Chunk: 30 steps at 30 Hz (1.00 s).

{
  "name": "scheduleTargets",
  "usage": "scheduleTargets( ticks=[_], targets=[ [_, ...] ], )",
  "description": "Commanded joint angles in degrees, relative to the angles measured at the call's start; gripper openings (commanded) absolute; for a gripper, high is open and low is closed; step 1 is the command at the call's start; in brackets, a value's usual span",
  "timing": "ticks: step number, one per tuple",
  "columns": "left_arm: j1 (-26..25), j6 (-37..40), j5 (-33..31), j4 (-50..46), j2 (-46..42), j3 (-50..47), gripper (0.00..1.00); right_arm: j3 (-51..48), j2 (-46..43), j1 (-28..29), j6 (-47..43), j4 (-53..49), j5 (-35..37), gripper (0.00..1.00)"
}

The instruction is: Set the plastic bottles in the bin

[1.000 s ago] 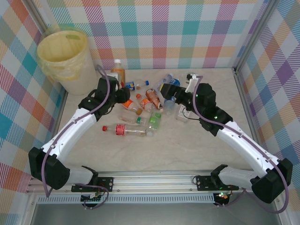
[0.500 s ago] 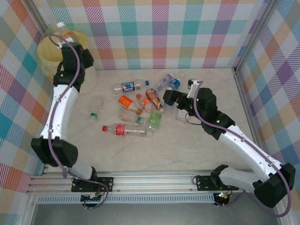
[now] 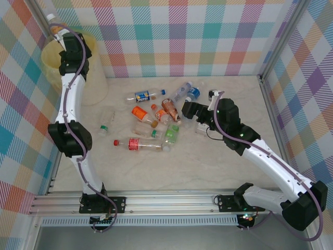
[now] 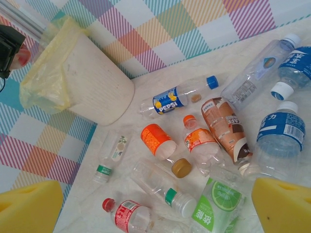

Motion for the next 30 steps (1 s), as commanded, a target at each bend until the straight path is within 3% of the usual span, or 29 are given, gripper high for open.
scheduleTargets(
  ticks=[1,14,30],
  targets=[
    [2.08,-2.23,1.63,-2.24,4.79,8.66,0.60,1.20,0.62,0.09,-0.89,-1.00,1.71,1.00],
    [2.67,-3.28,19.68,-7.07,13.29,17.10,0.60,5.75,7.02,0.09,-1.36,-3.24,1.13,1.00],
    [2.68,-13.30,31.71,-18.02,7.75,16.80,0.58,5.83,7.39,0.08,-1.62,-4.33,0.91,1.00]
  ],
)
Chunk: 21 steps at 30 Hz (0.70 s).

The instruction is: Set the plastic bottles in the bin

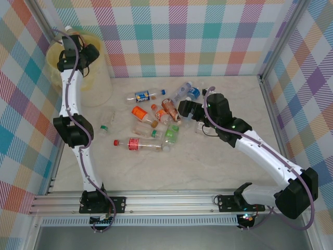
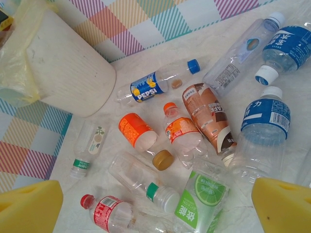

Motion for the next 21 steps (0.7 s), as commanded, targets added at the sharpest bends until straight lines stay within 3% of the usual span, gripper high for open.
scheduleTargets(
  ticks=[1,6,17,21],
  targets=[
    [0.12,-3.65,5.63,-3.62,-4.22,1.23,0.58,1.32,-0.20,0.04,-0.99,-0.37,-0.27,1.00],
    [0.07,-6.89,9.97,-3.53,-3.87,1.14,0.62,1.26,-0.19,0.09,-1.12,-0.67,-0.29,1.00],
    [0.08,-6.91,13.47,-0.61,-4.27,1.32,0.97,0.07,-0.36,0.00,-0.24,-2.66,3.18,1.00],
    [0.14,-5.45,14.11,-1.27,-5.73,1.36,1.00,-1.24,-0.45,-0.65,1.55,-4.55,6.34,1.00]
  ],
)
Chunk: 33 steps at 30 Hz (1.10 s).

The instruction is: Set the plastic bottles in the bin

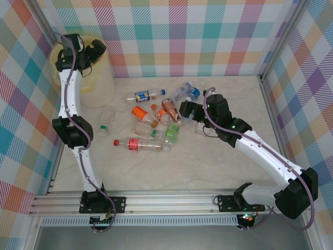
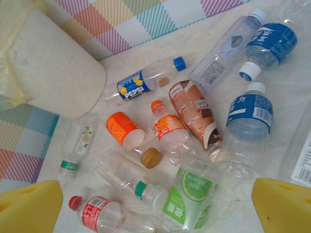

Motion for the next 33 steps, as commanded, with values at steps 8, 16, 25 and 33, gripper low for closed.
scheduleTargets(
  ticks=[8,16,25,33],
  targets=[
    [-0.20,2.63,8.32,-1.18,-10.19,-0.28,1.00,-3.90,3.68,-4.60,3.13,-11.58,7.83,1.00],
    [-2.68,2.75,13.64,3.53,-21.58,-13.17,1.00,-3.73,13.82,-7.39,5.90,-15.90,8.32,1.00],
    [-14.84,0.65,6.44,13.68,-42.19,-47.39,1.00,-3.19,20.59,-10.78,3.20,-10.57,2.25,1.00],
    [-19.89,-5.21,1.55,16.39,-52.69,-67.59,1.00,-0.23,26.00,-10.79,0.02,-9.04,0.88,1.00]
  ],
)
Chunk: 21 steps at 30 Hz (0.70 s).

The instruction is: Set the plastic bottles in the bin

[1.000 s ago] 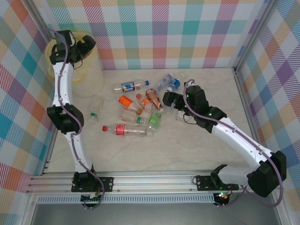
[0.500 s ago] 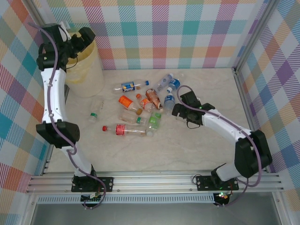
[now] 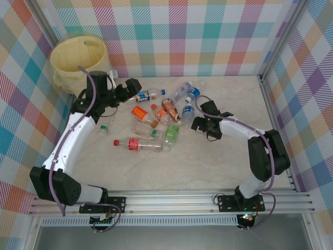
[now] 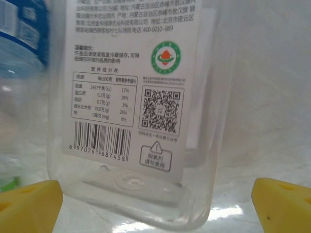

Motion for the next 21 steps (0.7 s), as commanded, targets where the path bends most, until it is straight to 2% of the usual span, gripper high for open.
scheduleTargets(
  ticks=[1,5,11,16,21],
  targets=[
    [0.02,-0.46,-4.38,0.14,-3.17,-1.70,1.00,1.92,1.91,-0.01,-2.32,0.98,-1.22,1.00],
    [0.02,4.78,-7.09,-7.11,-4.59,-0.01,1.00,2.09,2.25,-0.01,-2.18,1.51,-1.72,1.00],
    [0.02,6.63,-11.07,-8.51,-6.85,-1.31,1.00,2.81,4.09,0.03,-1.16,2.70,-0.63,1.00],
    [0.02,5.79,-10.26,-7.72,-6.79,-2.45,1.00,3.26,7.44,-0.01,0.85,3.04,3.38,1.00],
    [0.02,4.93,-9.17,-7.71,-6.88,-3.31,1.00,2.22,7.52,0.00,-1.38,4.98,4.78,0.98]
  ],
)
